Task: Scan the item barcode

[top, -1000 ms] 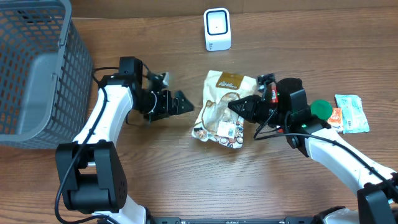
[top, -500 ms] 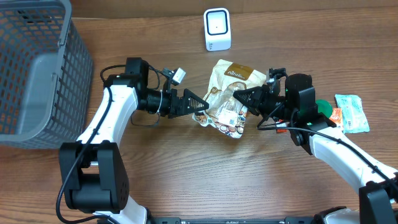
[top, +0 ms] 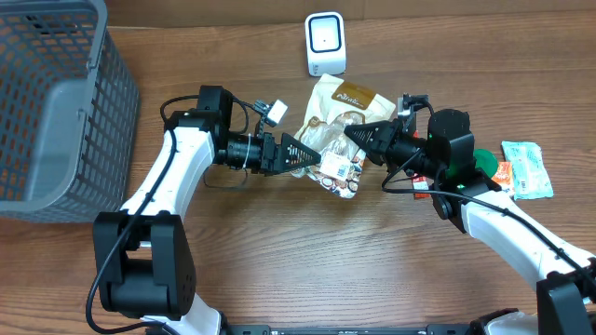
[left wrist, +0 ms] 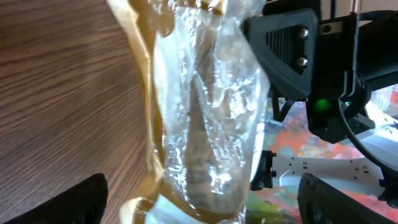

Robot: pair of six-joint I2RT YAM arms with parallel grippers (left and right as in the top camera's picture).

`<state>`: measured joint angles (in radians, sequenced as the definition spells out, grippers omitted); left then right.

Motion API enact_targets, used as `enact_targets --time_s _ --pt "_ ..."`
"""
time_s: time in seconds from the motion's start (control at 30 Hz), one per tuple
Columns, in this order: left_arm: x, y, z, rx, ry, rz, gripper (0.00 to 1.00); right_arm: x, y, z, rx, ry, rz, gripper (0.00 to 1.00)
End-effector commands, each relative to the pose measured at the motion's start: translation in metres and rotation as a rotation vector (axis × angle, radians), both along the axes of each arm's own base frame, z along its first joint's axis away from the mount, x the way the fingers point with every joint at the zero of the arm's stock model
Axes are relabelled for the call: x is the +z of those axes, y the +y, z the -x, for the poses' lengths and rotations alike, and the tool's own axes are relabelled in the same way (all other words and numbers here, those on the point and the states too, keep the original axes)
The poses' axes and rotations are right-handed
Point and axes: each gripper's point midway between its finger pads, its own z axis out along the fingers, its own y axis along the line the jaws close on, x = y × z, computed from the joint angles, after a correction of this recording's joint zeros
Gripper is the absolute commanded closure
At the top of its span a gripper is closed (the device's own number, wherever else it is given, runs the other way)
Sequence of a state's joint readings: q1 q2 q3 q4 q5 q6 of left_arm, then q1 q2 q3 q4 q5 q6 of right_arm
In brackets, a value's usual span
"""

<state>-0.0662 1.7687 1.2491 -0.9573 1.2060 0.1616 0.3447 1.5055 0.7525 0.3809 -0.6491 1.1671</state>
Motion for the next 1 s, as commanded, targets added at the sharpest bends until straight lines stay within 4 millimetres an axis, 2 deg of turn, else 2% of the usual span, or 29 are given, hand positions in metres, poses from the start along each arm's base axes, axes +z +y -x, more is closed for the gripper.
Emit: enact_targets --time_s 0.0,0.2,0.37,0.57,0.8,0.87,0.97 --pt "0.018 -0.006 0.0 -0.022 -0.062 0.057 0.14 0.004 0.008 0.005 0.016 -0.002 -0.013 0.96" --pt "0.026 -0.008 -0.002 -0.025 -0.077 0.1 0.27 0.003 0.019 0.01 0.022 -0.007 -0.002 0.96" --pt "0.026 -0.008 -0.002 -0.025 -0.077 0.1 0.33 0.002 0.018 0.005 -0.02 -0.014 0.013 0.96" --pt "0.026 -0.011 0.001 -0.035 -0.065 0.1 0.33 0.004 0.01 -0.008 -0.104 -0.045 0.026 0.96" --pt "0.025 -0.019 0.007 -0.062 -0.058 0.1 0.34 0.005 0.008 -0.011 -0.12 -0.052 0.029 0.96" --pt "0.025 -0.02 0.007 -0.065 -0.062 0.1 0.39 0.005 0.008 -0.011 -0.118 -0.051 0.028 0.96" --pt "0.025 -0.02 0.006 -0.065 -0.072 0.098 0.55 0.005 0.009 -0.009 -0.108 -0.049 0.027 0.96"
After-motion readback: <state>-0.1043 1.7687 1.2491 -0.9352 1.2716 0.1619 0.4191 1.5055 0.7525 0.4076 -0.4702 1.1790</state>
